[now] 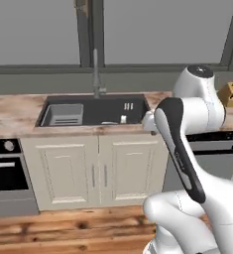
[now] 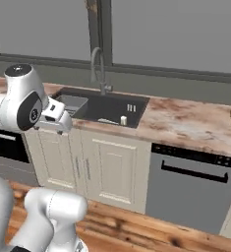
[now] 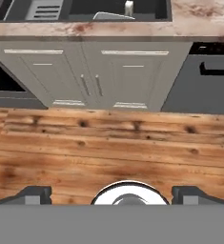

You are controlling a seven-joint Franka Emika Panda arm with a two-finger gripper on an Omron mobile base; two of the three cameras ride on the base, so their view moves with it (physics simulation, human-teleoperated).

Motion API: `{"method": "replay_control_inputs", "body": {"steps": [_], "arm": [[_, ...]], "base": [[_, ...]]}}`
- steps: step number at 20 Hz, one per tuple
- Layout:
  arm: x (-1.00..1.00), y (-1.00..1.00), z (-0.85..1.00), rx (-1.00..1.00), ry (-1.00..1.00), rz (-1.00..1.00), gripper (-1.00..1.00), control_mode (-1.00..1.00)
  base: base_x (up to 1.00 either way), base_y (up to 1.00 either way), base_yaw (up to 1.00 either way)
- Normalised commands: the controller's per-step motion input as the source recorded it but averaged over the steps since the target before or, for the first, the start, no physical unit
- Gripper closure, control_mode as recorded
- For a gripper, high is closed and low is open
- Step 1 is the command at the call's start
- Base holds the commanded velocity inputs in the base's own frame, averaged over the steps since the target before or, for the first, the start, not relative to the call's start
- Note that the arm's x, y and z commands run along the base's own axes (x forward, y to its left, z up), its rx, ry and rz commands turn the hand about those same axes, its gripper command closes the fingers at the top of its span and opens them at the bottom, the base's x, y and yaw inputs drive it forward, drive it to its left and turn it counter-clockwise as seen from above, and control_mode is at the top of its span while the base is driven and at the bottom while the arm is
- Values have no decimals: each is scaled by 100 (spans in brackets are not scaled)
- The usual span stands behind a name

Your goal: Pick the teapot and tupperware and place them in the sink. Then turn on the water.

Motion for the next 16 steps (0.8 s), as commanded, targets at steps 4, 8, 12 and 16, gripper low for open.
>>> {"method": "replay_control_inputs", "body": {"steps": [4,8,12,16], "arm": [[0,0,0,0,0,0,-100,100],[0,0,0,0,0,0,-100,100],[0,0,0,0,0,0,-100,100],[0,0,0,0,0,0,-100,100]], "base": [[-3,38,77],[0,41,76],[0,40,74],[0,41,73]]}}
